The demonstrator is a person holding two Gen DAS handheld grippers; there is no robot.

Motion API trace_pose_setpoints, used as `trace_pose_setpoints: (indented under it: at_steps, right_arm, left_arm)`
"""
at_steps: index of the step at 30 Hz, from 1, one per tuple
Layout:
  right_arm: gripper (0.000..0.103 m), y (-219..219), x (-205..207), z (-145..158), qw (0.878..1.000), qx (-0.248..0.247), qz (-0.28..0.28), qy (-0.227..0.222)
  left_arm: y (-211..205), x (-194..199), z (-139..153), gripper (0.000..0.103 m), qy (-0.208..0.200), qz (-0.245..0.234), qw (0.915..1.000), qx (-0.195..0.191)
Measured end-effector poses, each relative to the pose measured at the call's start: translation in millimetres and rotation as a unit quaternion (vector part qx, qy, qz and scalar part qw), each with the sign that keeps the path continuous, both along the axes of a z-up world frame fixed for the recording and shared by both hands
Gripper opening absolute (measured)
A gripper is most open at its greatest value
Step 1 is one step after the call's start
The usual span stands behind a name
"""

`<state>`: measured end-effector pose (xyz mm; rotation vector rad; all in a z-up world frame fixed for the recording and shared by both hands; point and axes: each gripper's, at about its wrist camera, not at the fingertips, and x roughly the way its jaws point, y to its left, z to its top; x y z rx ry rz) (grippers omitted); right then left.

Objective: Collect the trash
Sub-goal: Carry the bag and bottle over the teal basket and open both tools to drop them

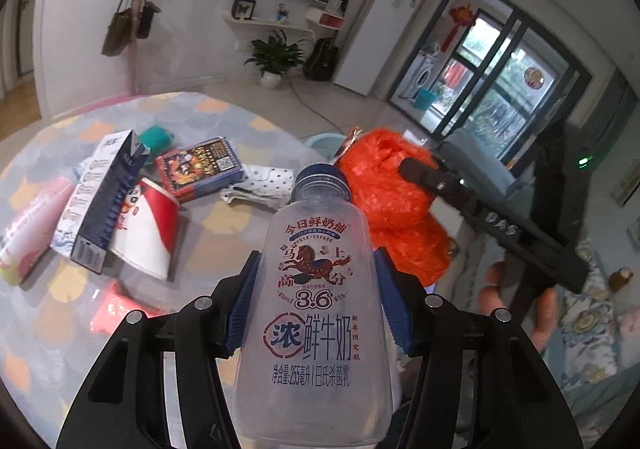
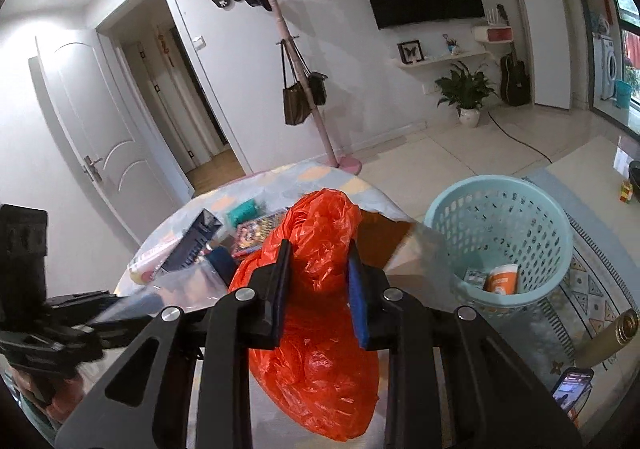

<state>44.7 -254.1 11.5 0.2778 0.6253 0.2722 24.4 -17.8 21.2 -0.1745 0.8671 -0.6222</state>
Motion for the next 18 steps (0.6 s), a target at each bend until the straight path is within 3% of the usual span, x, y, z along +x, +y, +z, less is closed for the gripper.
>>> trace_pose_setpoints:
  at_steps: [9,15,18]
  right_arm:
    - [0.023,-11,17,-32,0.999,0.023,0.017,0.046]
    - [0.023,-23,17,-16,1.0,0.019,-0.003,0.004]
    - [0.023,-38,21,-5,0.999,0.016,-0.026,-0.016]
  left_arm:
    - [7,11,13,0.054,-0.019,0.03,0.9994,0.001]
    - [-10,36,27,0.054,-0.039,0.038,0.9985,0.01]
    - [-33,55,33,0.054,-0.041,0.013,0.999,0.009]
